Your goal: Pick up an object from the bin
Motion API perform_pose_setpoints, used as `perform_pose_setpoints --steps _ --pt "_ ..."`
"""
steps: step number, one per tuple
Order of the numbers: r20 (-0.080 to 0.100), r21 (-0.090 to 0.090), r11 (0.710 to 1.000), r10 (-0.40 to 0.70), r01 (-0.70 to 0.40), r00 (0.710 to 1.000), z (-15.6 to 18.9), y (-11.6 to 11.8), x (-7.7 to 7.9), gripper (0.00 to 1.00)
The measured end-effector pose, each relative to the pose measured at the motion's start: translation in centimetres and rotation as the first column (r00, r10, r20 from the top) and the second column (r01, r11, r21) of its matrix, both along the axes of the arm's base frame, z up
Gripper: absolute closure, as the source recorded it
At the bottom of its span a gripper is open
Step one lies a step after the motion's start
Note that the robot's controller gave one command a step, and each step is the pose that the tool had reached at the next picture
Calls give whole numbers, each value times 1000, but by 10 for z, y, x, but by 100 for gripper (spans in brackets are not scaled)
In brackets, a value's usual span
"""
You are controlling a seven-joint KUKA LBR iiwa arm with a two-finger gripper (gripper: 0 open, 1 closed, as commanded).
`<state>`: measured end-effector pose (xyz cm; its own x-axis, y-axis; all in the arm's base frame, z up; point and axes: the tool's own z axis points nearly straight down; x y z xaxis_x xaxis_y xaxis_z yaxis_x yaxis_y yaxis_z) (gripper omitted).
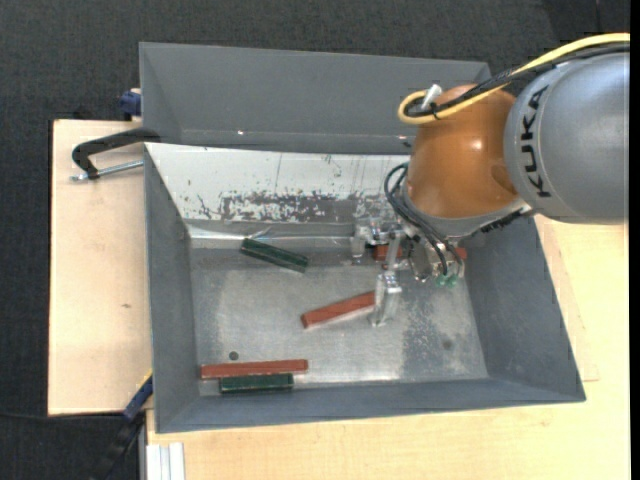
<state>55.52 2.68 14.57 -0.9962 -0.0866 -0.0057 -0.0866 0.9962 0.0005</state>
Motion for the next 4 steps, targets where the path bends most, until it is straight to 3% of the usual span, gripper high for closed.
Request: perform_pose_setpoints --steps 1,2,3,4 --pt "-9 0 1000 -5 5 1000 -41 -2 -4 0" --pt "0 0 998 69 -69 998 -10 4 -4 0" --pt "0 1 1000 18 -18 1000 -68 8 -12 0" --pt "13 2 998 58 -58 998 -92 10 -6 100"
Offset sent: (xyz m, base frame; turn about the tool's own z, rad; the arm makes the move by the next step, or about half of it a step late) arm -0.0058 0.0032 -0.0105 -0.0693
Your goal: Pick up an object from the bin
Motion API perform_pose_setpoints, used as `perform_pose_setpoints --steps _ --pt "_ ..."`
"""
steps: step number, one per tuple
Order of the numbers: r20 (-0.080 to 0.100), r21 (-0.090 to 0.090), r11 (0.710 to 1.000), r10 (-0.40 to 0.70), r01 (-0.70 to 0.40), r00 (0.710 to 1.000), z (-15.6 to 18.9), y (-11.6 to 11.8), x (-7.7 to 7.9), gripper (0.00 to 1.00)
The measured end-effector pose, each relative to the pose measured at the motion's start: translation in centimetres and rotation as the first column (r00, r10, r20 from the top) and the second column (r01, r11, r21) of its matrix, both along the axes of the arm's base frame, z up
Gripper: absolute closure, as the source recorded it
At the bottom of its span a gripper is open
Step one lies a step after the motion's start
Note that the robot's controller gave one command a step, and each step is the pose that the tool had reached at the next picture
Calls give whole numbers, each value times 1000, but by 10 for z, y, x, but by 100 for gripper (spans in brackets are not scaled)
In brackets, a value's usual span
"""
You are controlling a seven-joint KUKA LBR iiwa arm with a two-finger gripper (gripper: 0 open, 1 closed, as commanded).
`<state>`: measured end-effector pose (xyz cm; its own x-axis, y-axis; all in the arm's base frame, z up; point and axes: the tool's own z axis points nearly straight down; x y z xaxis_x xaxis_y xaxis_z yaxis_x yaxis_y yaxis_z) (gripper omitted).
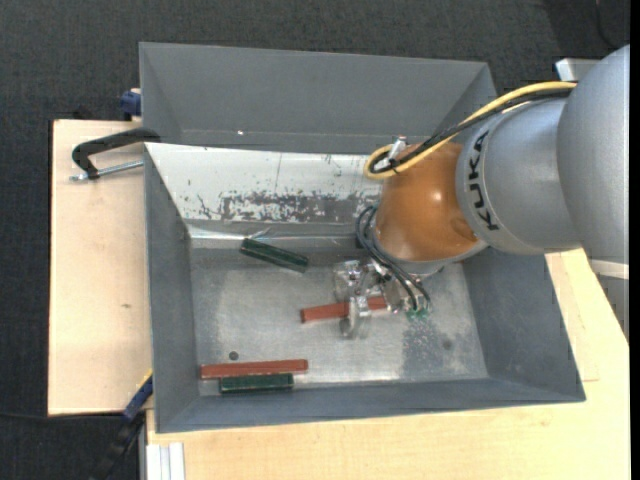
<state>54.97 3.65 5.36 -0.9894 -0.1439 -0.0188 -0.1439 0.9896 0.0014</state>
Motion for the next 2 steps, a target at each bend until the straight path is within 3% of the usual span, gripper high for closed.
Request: perform_pose_setpoints --steps 2 --pt "-2 0 1000 8 -8 1000 7 0 0 100"
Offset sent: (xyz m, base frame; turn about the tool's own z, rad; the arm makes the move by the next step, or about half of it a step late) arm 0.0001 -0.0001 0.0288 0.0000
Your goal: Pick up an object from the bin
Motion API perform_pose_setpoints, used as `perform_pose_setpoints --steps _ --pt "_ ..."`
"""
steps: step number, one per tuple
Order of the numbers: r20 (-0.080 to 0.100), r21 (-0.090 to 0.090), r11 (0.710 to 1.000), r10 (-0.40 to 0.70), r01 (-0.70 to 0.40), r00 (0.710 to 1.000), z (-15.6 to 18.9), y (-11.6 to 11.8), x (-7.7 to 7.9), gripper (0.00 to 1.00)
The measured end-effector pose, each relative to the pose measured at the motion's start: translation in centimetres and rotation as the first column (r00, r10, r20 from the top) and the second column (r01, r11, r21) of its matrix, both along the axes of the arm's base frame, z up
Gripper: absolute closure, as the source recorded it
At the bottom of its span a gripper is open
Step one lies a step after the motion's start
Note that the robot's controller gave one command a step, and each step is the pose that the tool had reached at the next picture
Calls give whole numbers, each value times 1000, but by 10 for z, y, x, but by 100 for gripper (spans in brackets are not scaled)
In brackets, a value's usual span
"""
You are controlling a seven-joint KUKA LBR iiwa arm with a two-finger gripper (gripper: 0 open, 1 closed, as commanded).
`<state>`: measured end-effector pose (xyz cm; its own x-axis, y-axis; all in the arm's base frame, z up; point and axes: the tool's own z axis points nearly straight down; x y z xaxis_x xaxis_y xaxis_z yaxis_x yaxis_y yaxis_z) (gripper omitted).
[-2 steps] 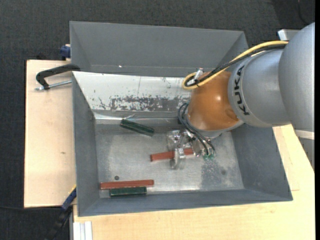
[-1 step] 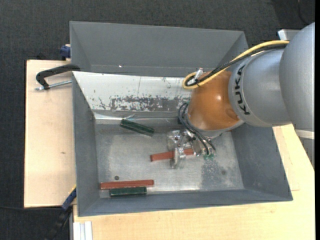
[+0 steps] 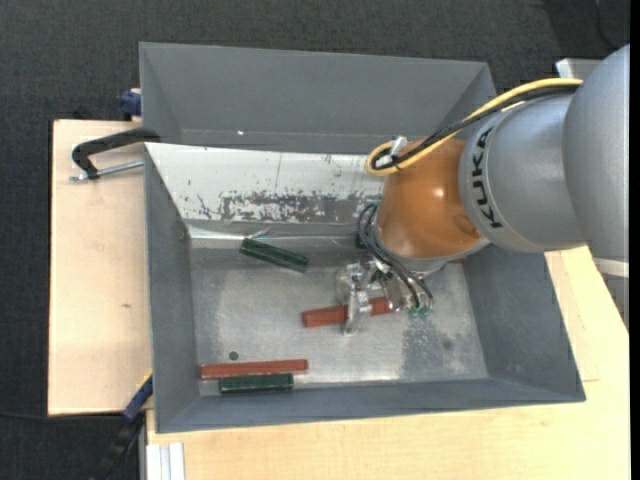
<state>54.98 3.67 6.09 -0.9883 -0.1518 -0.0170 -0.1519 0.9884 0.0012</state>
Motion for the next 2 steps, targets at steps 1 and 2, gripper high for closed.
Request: perform_pose_setpoints --steps 1,2 --pt "-8 -2 1000 0 0 1000 10 0 -2 100" --pt "-13 -3 1000 0 0 1000 26 0 -3 100"
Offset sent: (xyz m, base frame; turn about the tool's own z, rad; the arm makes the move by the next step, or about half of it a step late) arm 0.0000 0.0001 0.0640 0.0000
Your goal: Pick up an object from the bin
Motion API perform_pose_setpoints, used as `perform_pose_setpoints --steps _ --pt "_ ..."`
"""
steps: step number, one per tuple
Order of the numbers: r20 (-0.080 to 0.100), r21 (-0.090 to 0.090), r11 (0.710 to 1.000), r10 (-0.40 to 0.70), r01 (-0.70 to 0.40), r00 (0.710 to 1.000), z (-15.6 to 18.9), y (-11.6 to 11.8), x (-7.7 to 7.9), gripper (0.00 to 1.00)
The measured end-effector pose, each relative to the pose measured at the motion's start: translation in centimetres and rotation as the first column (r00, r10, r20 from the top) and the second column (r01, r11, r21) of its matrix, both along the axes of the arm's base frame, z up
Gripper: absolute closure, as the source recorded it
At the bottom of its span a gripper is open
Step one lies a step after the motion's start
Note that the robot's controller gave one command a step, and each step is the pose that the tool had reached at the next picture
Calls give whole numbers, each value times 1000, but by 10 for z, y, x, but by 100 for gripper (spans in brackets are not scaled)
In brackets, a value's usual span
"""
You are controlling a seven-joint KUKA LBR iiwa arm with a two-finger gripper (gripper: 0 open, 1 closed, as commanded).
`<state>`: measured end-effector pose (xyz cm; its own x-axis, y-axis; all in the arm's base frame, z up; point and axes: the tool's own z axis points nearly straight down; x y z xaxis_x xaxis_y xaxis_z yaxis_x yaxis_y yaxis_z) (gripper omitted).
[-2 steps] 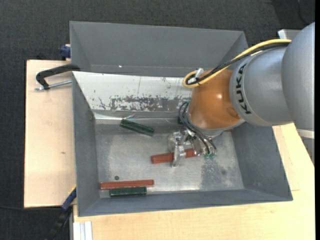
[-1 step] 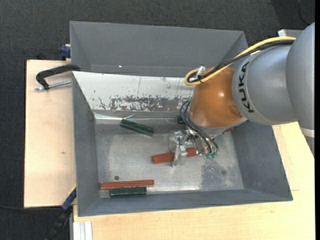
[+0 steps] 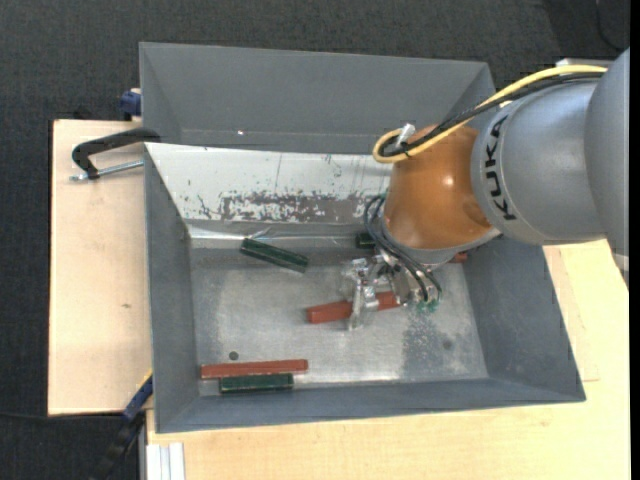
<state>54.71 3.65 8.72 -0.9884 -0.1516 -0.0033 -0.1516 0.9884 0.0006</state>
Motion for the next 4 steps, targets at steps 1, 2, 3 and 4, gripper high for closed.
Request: perform_pose_setpoints --steps 1,2,3,4 --pt "1 0 1000 0 0 1000 16 0 1 100" --pt "-4 0 1000 -1 1 1000 32 0 0 100" --pt "-2 0 1000 -1 1 1000 53 1 0 100" --pt "2 0 1000 -1 1 1000 71 1 1 100"
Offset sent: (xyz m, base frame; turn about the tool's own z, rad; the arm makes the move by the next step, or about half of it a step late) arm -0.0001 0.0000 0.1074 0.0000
